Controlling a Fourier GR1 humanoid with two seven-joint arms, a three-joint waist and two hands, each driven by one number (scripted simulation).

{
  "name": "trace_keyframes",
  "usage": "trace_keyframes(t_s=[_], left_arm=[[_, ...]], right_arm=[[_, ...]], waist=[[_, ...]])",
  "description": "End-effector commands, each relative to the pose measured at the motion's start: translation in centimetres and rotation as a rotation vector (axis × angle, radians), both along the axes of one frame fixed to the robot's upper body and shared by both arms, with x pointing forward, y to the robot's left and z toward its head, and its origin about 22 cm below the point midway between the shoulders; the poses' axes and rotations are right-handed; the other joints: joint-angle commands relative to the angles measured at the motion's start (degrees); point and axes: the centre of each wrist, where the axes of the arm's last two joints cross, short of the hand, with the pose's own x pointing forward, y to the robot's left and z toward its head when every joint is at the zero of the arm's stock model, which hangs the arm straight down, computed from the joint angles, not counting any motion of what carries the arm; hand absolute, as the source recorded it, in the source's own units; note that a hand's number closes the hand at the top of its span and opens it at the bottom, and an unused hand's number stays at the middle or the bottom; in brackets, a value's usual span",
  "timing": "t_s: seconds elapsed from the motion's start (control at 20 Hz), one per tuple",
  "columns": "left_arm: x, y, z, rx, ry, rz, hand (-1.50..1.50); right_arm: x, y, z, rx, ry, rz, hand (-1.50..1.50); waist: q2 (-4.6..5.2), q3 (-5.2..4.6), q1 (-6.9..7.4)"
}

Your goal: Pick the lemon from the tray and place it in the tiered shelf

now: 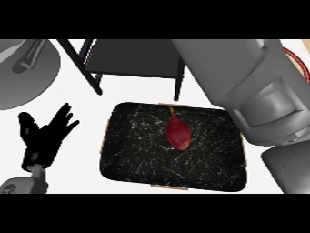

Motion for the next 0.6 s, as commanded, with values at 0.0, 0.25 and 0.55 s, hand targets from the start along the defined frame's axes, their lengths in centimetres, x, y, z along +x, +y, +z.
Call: trace_keyframes(t_s=[0.0,0.25,0.55], left_arm=[[-0.1,-0.5,-1.4,-0.002,0.036,-0.006,0.0],[-0.5,0.8,-0.7,0.012,0.057,0.015,0.0],[-1.8,0.9,-1.9,-0.002,0.052,0.056,0.0]], right_arm=[[0.0,-1.4,2.2,0.107,-0.075,-0.072,-1.5],[0.9,-3.1,2.0,0.105,-0.1,-0.236,-1.5],[2.4,-10.7,3.0,0.242,-0.121,-0.354,-1.5]], waist=[[0.23,-0.28,-0.25],[-0.4,-0.24,-1.34],[-0.99,-0.1,-3.04]])
